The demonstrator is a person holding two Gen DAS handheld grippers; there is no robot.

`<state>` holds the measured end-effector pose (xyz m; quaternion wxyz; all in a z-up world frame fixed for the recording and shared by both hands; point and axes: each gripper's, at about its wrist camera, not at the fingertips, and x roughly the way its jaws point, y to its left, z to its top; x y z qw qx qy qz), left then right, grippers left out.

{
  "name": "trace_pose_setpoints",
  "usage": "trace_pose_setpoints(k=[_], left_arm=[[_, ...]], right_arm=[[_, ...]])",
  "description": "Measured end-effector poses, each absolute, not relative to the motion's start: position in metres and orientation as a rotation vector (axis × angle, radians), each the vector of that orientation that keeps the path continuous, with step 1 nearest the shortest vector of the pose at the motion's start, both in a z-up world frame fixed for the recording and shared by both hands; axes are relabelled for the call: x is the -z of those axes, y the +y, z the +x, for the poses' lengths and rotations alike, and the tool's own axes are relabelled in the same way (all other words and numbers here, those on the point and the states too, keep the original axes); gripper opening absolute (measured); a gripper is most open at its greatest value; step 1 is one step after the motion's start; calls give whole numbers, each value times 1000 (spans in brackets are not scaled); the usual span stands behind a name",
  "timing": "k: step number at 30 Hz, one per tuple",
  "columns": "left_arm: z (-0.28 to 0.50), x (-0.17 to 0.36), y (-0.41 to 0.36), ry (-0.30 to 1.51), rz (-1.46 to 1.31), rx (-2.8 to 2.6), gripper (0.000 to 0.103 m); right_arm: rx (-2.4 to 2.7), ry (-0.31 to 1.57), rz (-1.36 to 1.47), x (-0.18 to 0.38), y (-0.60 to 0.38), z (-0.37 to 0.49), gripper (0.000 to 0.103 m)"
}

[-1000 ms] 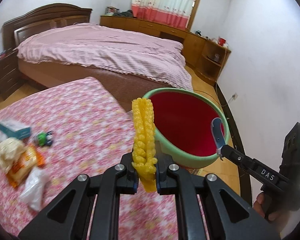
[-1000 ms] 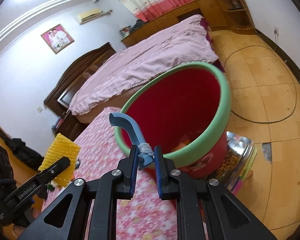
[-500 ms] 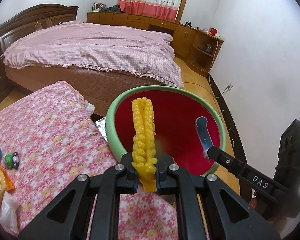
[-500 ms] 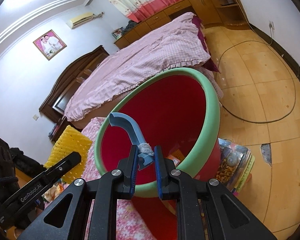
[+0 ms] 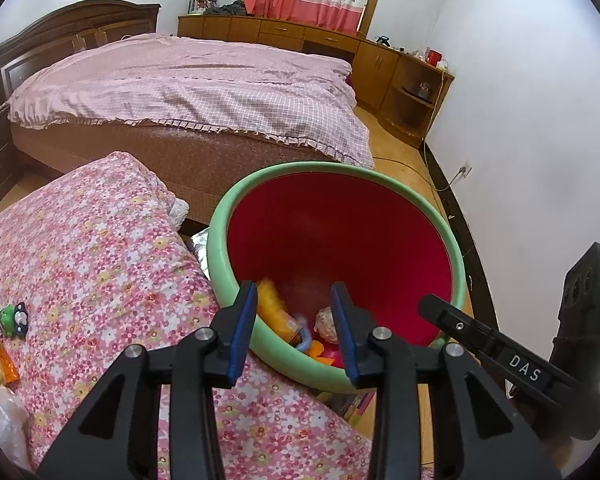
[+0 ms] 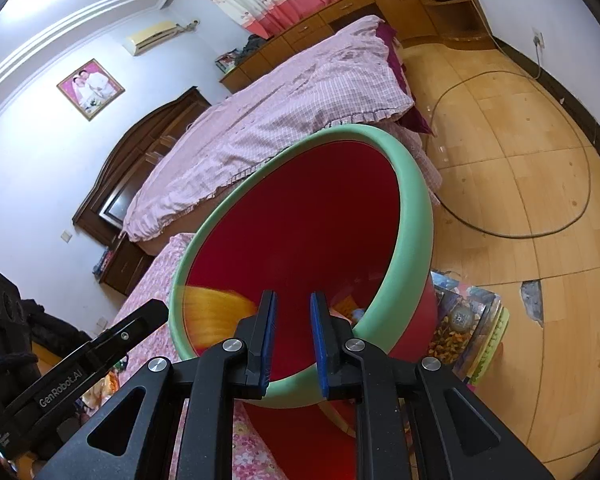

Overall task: Collect trash
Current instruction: 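Open the left tool over the bucket while the right tool releases the blue handle, then move both tools back to the table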

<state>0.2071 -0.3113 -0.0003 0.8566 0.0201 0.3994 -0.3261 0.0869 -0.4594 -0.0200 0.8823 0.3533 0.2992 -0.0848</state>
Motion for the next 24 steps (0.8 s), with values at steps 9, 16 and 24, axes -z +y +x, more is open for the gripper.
trace_pose_setpoints(k=[9, 16, 24], left_arm=[[205, -5, -287, 837, 1, 651, 38], [195, -12, -257, 827, -32, 608, 38], [184, -18, -215, 827, -54, 531, 38]], right_arm=[[144, 598, 713, 12, -449, 81, 20], [114, 597, 694, 2, -433, 75, 20], [85, 616, 656, -9, -406, 68, 22]])
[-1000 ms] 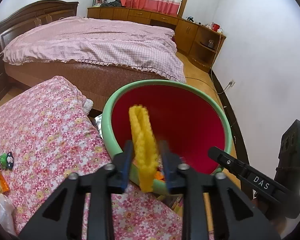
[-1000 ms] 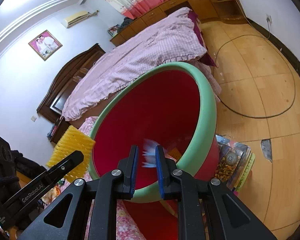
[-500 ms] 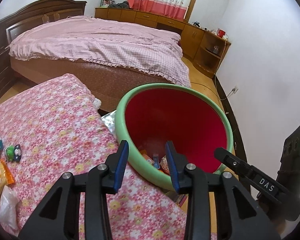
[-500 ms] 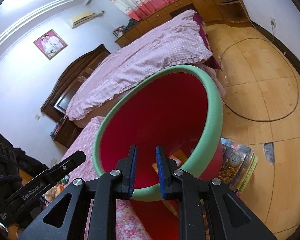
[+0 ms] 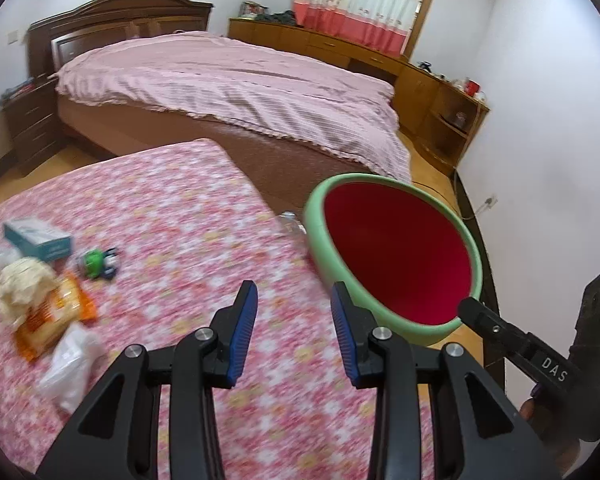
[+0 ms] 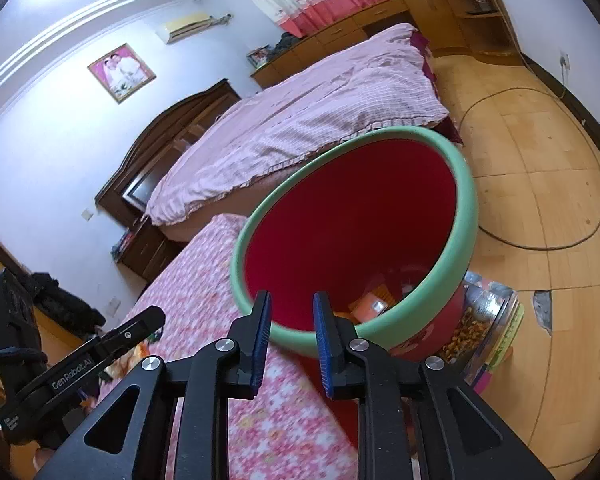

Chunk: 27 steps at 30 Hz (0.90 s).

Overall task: Collect trash
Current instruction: 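Move both tools back to the table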

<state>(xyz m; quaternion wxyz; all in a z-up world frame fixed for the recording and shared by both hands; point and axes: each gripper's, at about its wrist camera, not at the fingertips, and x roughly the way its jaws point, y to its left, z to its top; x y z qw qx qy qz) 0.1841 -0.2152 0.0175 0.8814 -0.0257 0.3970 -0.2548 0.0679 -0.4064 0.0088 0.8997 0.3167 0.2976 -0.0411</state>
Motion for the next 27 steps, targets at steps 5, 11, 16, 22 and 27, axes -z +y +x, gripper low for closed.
trace_pose_setpoints(k=[5, 11, 16, 22, 27], left_arm=[[179, -19, -182, 824, -65, 465, 38], [179, -13, -141, 843, -78, 373, 38], [184, -6, -112, 866, -70, 308, 38], [191, 10, -88, 909, -57, 249, 38], [195, 25, -80, 945, -56, 235, 38]], right_arm=[[56, 642, 630, -11, -387, 68, 25], [22, 681, 592, -9, -363, 70, 35], [2, 714, 565, -5, -348, 74, 41], [-5, 765, 530, 3, -331, 80, 48], [-5, 818, 500, 13, -320, 87, 49]])
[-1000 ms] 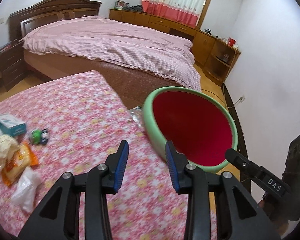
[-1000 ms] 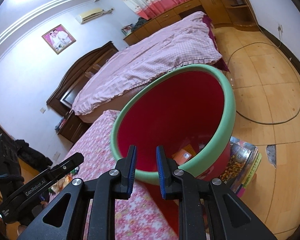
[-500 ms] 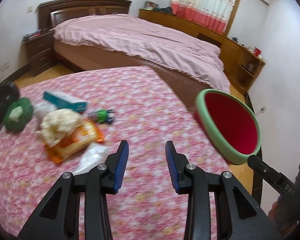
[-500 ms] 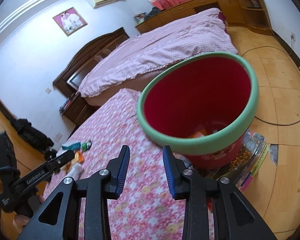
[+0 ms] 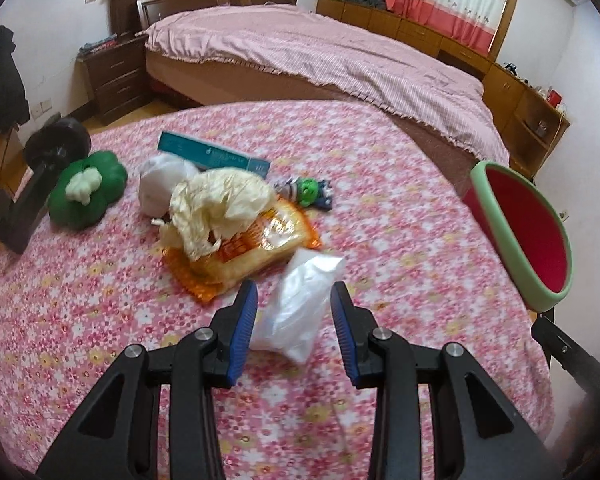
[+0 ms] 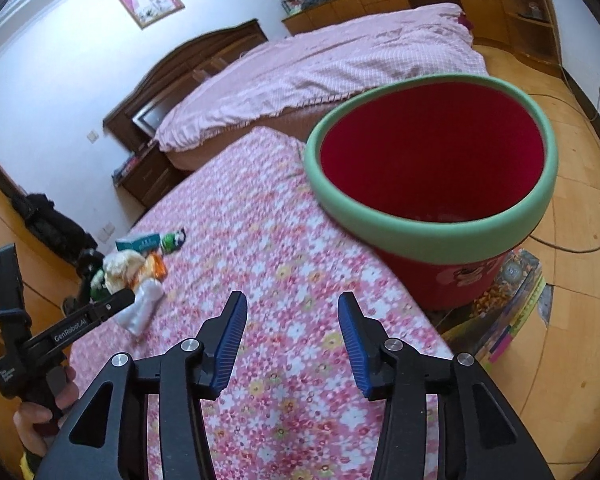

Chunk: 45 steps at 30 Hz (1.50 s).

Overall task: Collect trash
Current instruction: 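Move both tools back to the table, then grasp the white plastic bag with the left tool, then grasp the crumpled white paper with the right tool while the left tool holds the bag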

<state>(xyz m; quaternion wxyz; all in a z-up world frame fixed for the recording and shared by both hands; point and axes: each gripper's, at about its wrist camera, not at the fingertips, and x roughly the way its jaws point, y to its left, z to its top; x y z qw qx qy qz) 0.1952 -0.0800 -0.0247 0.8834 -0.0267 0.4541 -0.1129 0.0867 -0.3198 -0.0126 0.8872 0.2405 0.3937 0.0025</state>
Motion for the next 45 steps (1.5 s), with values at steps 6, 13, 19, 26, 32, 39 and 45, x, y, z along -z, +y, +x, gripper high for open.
trace_pose_setpoints(k=[6, 13, 19, 26, 32, 39, 45], left_arm=[[199, 41, -81, 982, -69, 256, 43], [200, 49, -89, 985, -63, 273, 42], [197, 45, -85, 958, -89, 303, 33], [182, 15, -58, 879, -127, 292, 33], [186, -2, -15, 826, -148, 199, 33], [198, 0, 32, 784, -169, 72, 33], [202, 16, 62, 759, -218, 8, 33]], right_arm=[[-7, 857, 486, 21, -310, 92, 49], [-6, 877, 480, 25, -306, 96, 49], [-3, 884, 481, 25, -305, 97, 50], [-34, 881, 454, 16, -291, 106, 50], [-97, 884, 408, 3, -264, 119, 50], [-172, 881, 342, -14, -219, 144, 65], [-205, 891, 276, -15, -178, 170, 65]])
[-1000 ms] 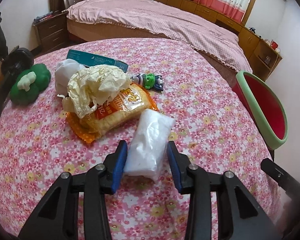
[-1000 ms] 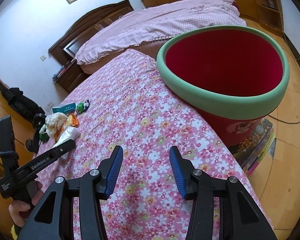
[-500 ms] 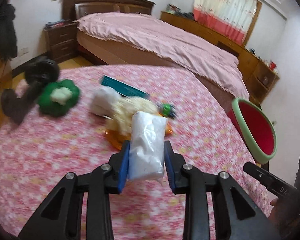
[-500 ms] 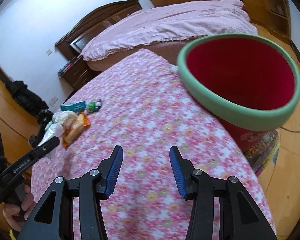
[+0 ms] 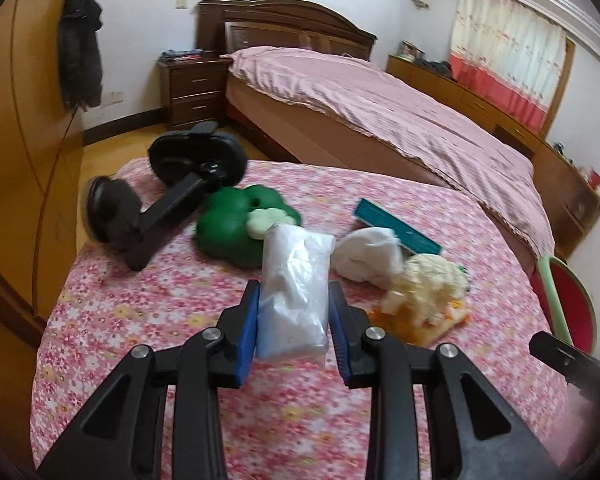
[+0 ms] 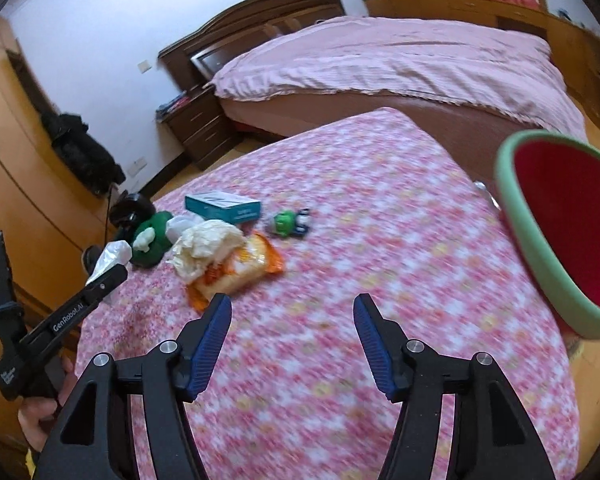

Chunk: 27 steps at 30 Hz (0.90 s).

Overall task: Collect trash
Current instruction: 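Grasp the crumpled white paper with the right tool while the left tool holds the bag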

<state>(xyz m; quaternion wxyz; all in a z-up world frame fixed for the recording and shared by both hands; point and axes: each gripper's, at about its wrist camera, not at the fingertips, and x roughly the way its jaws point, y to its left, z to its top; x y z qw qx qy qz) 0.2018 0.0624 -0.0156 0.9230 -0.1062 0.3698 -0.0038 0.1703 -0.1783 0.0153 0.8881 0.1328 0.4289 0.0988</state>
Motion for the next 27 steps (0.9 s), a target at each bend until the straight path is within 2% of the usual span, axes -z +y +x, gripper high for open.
trace_pose_setpoints(k=[22, 24, 27], left_arm=[[198, 28, 82, 744, -294, 34, 32], [198, 28, 82, 746, -293, 37, 33], [198, 28, 80, 749, -296, 42, 33]], right_arm=[[-268, 911, 164, 6, -80, 242, 64], [-279, 920, 163, 10, -77, 243, 44], [-280, 934, 153, 15, -71, 244, 34]])
